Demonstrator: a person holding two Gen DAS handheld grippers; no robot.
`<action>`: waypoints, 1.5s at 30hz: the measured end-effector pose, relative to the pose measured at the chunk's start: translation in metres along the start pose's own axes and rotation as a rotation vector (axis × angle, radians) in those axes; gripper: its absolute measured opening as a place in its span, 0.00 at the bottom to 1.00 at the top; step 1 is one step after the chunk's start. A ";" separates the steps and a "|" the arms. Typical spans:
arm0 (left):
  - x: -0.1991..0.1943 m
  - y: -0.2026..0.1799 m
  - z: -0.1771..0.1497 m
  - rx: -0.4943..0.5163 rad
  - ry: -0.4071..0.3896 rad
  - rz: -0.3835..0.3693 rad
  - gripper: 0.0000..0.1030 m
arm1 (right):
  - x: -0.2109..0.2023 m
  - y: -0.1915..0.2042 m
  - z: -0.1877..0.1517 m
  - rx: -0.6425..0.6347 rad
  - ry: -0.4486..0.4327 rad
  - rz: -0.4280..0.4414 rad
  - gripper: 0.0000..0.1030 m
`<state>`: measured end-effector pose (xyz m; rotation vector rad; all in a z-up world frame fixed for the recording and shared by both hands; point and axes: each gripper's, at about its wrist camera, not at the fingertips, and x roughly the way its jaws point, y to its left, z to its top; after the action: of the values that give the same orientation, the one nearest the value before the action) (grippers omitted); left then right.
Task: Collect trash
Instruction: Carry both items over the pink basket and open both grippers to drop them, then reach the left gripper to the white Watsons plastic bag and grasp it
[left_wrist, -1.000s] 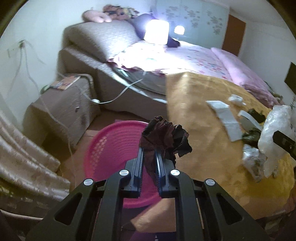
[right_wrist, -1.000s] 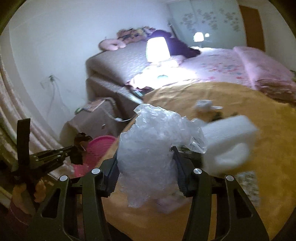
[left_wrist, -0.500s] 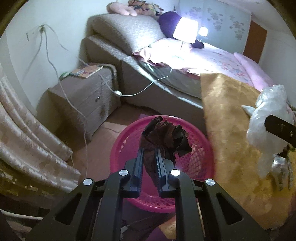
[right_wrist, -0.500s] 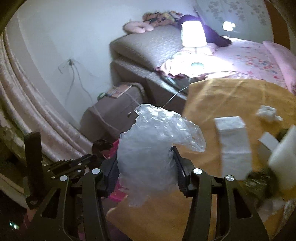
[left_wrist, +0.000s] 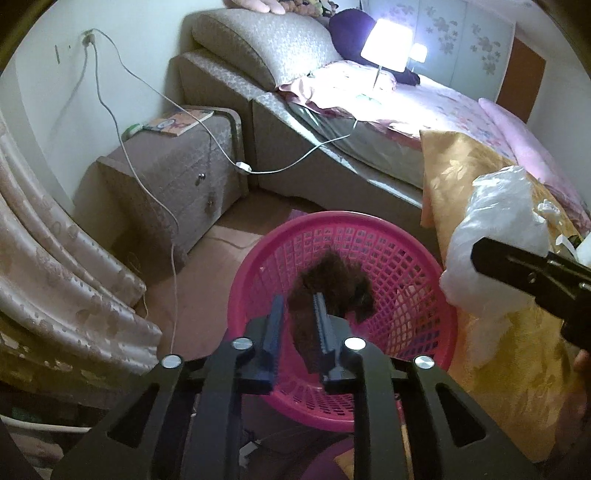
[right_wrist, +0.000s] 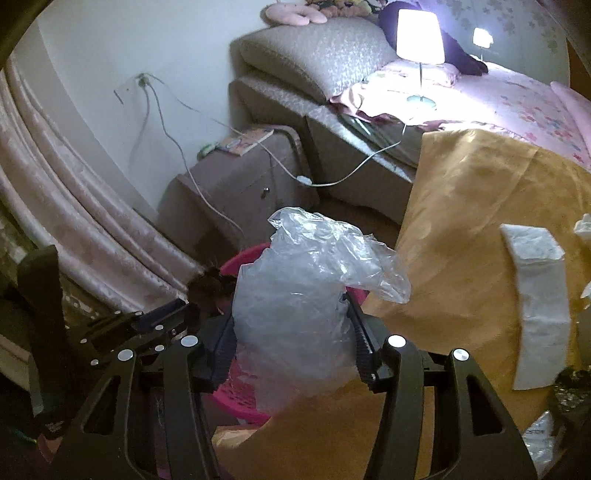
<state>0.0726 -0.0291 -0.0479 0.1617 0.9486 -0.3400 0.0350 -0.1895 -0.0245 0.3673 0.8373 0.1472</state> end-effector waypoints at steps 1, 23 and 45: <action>0.000 0.000 0.000 -0.003 -0.001 0.002 0.28 | 0.001 0.000 0.001 0.006 -0.003 0.002 0.61; -0.014 -0.018 -0.001 0.045 -0.056 0.001 0.61 | -0.048 -0.026 -0.023 0.084 -0.109 -0.056 0.70; -0.034 -0.117 -0.037 0.300 -0.097 -0.141 0.72 | -0.153 -0.113 -0.106 0.231 -0.250 -0.340 0.70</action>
<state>-0.0154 -0.1208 -0.0396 0.3507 0.8113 -0.6153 -0.1482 -0.3078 -0.0247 0.4437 0.6582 -0.3087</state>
